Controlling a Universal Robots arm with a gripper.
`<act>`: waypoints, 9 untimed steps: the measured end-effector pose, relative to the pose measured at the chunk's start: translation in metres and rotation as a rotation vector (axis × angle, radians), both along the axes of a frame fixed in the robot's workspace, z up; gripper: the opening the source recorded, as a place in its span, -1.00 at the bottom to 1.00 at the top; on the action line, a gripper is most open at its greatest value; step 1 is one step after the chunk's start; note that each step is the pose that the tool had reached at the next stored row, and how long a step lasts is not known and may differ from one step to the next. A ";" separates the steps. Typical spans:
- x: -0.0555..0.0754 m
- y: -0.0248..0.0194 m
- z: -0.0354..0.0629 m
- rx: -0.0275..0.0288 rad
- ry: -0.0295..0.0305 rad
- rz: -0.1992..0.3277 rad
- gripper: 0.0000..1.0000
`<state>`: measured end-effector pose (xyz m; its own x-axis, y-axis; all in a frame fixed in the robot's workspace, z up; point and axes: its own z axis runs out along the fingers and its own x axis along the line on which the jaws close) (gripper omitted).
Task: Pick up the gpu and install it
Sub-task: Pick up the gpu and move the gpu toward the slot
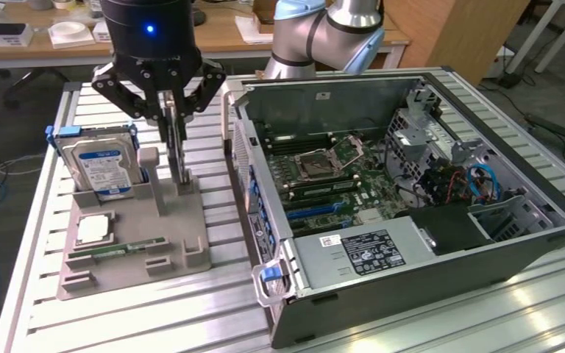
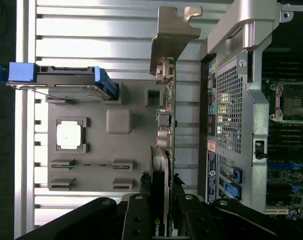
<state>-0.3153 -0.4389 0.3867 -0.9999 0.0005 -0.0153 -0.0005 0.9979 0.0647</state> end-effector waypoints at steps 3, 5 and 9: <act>0.000 0.0000 0.0019 0.0000 0.0000 0.000 -0.47; 0.000 0.0000 0.0031 0.0000 0.0000 0.000 -0.47; 0.000 0.0000 0.0058 -0.0001 0.0000 0.000 -0.47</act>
